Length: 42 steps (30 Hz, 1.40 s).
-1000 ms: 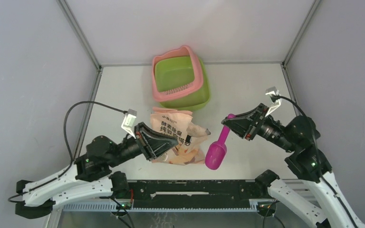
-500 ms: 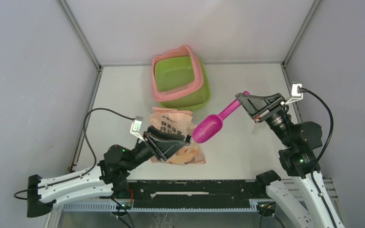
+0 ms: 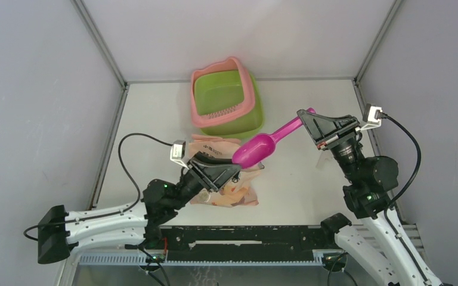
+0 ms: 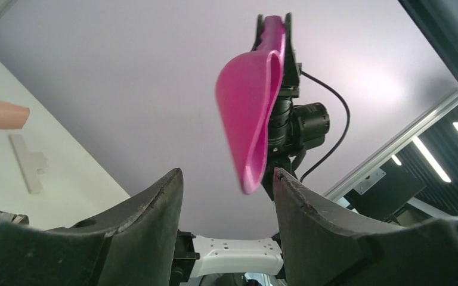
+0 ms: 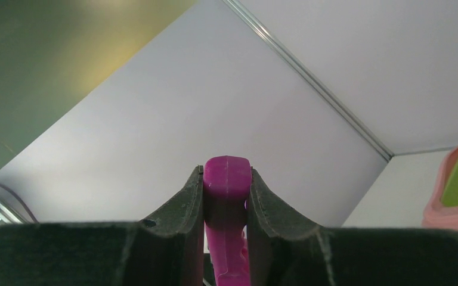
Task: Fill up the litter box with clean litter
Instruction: Pick up the spatula from the center of the board.
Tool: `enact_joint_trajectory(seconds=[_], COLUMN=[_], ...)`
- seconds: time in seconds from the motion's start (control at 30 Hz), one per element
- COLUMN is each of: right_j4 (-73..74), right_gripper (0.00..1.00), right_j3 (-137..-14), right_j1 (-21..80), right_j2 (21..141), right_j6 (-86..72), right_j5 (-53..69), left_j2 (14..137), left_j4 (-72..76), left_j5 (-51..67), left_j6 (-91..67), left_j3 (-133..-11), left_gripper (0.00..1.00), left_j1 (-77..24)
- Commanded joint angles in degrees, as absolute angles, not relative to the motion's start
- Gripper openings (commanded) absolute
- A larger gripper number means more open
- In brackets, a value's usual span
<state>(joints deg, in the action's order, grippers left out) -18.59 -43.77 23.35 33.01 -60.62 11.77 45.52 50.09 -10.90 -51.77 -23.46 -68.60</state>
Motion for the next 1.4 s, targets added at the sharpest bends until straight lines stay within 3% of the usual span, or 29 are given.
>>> enact_joint_trajectory(seconds=[0.0,0.33,0.6,0.97,1.37], right_j4=[-24.69,-23.63,-23.91,-21.71,-24.36], right_gripper=[0.0,0.0,0.0,0.0,0.0], right_j3=[-44.1,-43.1,-41.02,-40.69,-40.69], right_j1=[25.78,31.73,36.12,35.34,36.69], right_j2=[33.71,33.88,34.1,32.41,34.29], right_j6=[-60.24,-56.41,-54.47,-53.06,-53.36], right_j5=[8.17,4.52,2.14,2.45,1.93], left_j2=[47.49,50.82,53.5,46.19,51.57], left_j4=[57.82,58.11,59.98,53.46,56.71], left_j5=[-12.17,-12.33,-11.79,-14.66,-11.91], left_j6=[-53.96,-53.54,-54.1,-52.12,-53.52], left_j3=[-24.13,-27.42,-28.37,-25.42,-27.63], left_gripper=[0.62,0.62,0.56,0.59,0.58], left_j1=[-68.38,-68.42,-68.37,-68.29,-68.29])
